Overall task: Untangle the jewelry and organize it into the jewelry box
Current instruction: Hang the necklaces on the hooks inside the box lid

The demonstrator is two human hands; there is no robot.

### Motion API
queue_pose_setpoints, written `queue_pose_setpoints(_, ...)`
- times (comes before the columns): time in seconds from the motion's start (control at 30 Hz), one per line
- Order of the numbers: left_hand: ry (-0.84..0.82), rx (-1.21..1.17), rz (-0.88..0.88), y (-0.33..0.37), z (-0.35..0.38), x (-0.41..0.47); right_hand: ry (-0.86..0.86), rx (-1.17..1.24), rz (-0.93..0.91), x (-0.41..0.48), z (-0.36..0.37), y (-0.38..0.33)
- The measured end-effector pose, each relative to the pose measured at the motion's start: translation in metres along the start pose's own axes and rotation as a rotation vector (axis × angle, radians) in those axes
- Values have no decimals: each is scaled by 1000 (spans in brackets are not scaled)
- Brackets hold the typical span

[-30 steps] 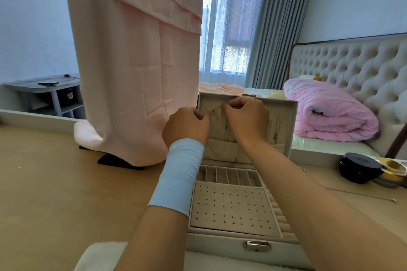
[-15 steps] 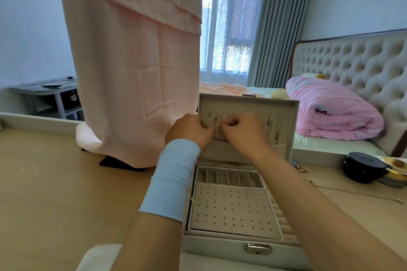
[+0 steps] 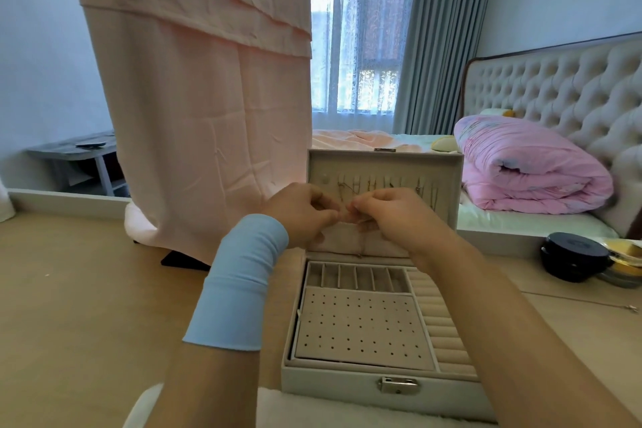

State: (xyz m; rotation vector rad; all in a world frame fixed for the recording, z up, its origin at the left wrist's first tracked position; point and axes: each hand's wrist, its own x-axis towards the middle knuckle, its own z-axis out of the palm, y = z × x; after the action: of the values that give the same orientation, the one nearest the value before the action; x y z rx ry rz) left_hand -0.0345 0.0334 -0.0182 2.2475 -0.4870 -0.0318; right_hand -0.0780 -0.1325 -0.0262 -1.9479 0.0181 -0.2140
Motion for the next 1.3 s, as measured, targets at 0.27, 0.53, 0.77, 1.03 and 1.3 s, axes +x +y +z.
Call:
queue_pose_setpoints(0.27,-113,-175,-46,9,36,0,39,-76,-122,0,-9,3)
queue_pose_setpoints(0.53,-30,-90,-21,11,29,-2,-201,-270,34,2,-19,15)
queue_pose_setpoints(0.77,29,110,74,9,24,2,-158,-248,-6,2,-5,23)
queue_pose_setpoints(1.03,135,579,-1,6,23,-3,107,-268,-222,10,-5,12)
queue_pose_setpoints(1.3,184,755,89,-5,41,-2,171,-283,-300,31,-7,0)
